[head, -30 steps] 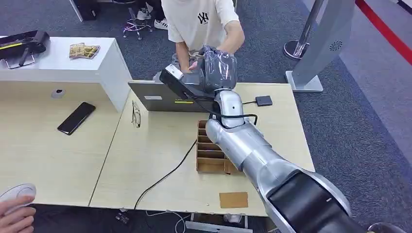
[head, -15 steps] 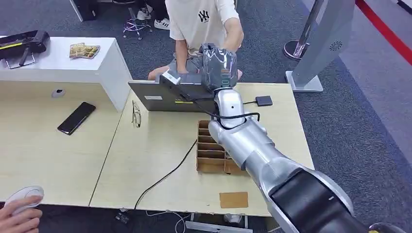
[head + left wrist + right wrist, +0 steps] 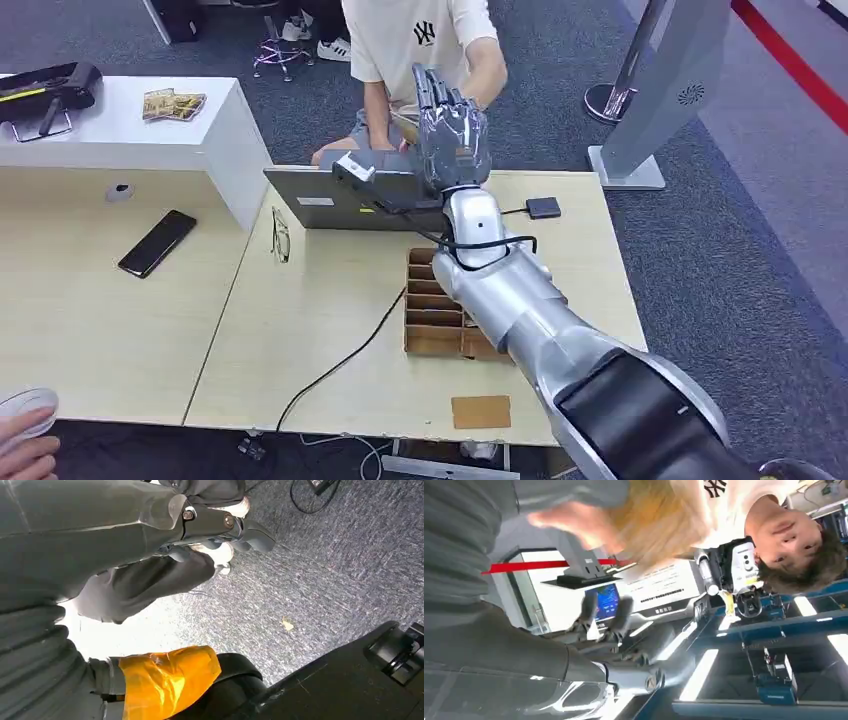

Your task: Pass the card to the sensor for recognition and then transmit it.

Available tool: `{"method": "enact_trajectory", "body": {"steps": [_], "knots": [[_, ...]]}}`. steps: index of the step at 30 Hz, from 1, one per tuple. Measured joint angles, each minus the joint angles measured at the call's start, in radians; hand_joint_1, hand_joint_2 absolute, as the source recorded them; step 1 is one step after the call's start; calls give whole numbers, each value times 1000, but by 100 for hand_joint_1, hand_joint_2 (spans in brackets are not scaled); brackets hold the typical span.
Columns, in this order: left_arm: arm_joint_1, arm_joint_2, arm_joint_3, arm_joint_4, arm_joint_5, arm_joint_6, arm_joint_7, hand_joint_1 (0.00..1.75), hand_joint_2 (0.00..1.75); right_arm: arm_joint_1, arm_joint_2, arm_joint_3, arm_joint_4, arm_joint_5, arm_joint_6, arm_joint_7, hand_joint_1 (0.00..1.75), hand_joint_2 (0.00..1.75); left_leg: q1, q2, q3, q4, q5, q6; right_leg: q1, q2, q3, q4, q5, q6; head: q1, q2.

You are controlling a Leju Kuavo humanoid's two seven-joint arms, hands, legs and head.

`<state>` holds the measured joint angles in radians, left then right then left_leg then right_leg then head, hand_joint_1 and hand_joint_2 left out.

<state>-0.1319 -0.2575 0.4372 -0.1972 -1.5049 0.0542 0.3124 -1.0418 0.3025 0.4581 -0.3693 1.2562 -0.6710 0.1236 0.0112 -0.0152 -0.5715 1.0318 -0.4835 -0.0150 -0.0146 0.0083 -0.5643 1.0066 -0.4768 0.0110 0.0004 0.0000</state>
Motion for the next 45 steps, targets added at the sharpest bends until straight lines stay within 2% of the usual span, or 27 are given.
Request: {"method": "enact_trajectory", "body": {"steps": [7, 14, 16, 17, 22, 25, 27, 30, 31, 34, 45], "knots": [[0, 0, 0, 0, 0, 6, 0, 0, 175, 25, 9, -102, -76, -34, 0, -98, 0, 175, 0, 0, 0, 0, 0, 0, 0, 0, 0, 0, 0, 0, 0, 0], [0, 0, 0, 1, 0, 6, 0, 0, 175, 34, 21, -180, -111, -43, 0, -119, 0, 175, 0, 0, 0, 0, 0, 0, 0, 0, 0, 0, 0, 0, 0, 0], [0, 0, 0, 1, 1, 7, 1, 0, 175, 40, 26, -204, -127, -98, 0, -162, 0, 175, 0, 0, 0, 0, 0, 0, 0, 0, 0, 0, 0, 0, 0, 0], [0, 0, 0, 1, 1, 9, 1, 0, 175, 44, 28, -214, -138, -149, 0, -183, 0, 0, 0, 0, 0, 0, 0, 0, 0, 0, 0, 0, 0, 0, 0, 0], [0, 1, 0, 1, 3, 23, 1, 0, 175, 58, 34, -217, -207, -579, 0, -300, 0, 0, 0, 0, -1, 0, 0, 0, 0, 0, 0, 0, 0, 0, 0, 0], [1, 1, 2, 1, 6, 37, 0, 0, 175, 73, 34, -186, -257, -857, 2, -388, 0, 0, 0, 0, -1, 0, 0, 0, 0, 0, 0, 0, 0, 0, 0, 0], [2, 2, 7, 1, 7, 48, 0, 0, 175, 95, 34, -166, -296, -994, 16, -432, 0, 0, 0, 0, -1, 0, 0, 0, 0, 0, 0, 0, 0, 0, 0, 0], [5, 2, 19, 1, 11, 61, 0, 0, 175, 144, 34, -145, -382, -1156, 78, -475, 0, 0, 0, -1, -1, 0, 0, 0, 0, -1, 0, 0, 0, 0, 0, 0], [6, 2, 26, 1, 12, 64, 0, 0, 175, 163, 35, -140, -408, -1186, 101, -480, 0, 175, 0, -1, -1, 0, 0, 0, 0, -1, 0, 0, 0, 0, 0, 0], [9, 2, 47, 1, 18, 77, 0, 0, 175, 229, 35, -124, -501, -1245, 166, -494, 0, 175, 0, -1, -1, 0, 0, 0, 0, -1, 0, 0, 0, 0, 0, 0], [20, 1, 113, 1, 52, 112, 0, 0, 175, 459, 35, -69, -755, -1316, 362, -513, 0, 175, 0, -1, -1, 0, 0, 0, 0, -1, 0, 0, 0, 0, 0, 0]]}}
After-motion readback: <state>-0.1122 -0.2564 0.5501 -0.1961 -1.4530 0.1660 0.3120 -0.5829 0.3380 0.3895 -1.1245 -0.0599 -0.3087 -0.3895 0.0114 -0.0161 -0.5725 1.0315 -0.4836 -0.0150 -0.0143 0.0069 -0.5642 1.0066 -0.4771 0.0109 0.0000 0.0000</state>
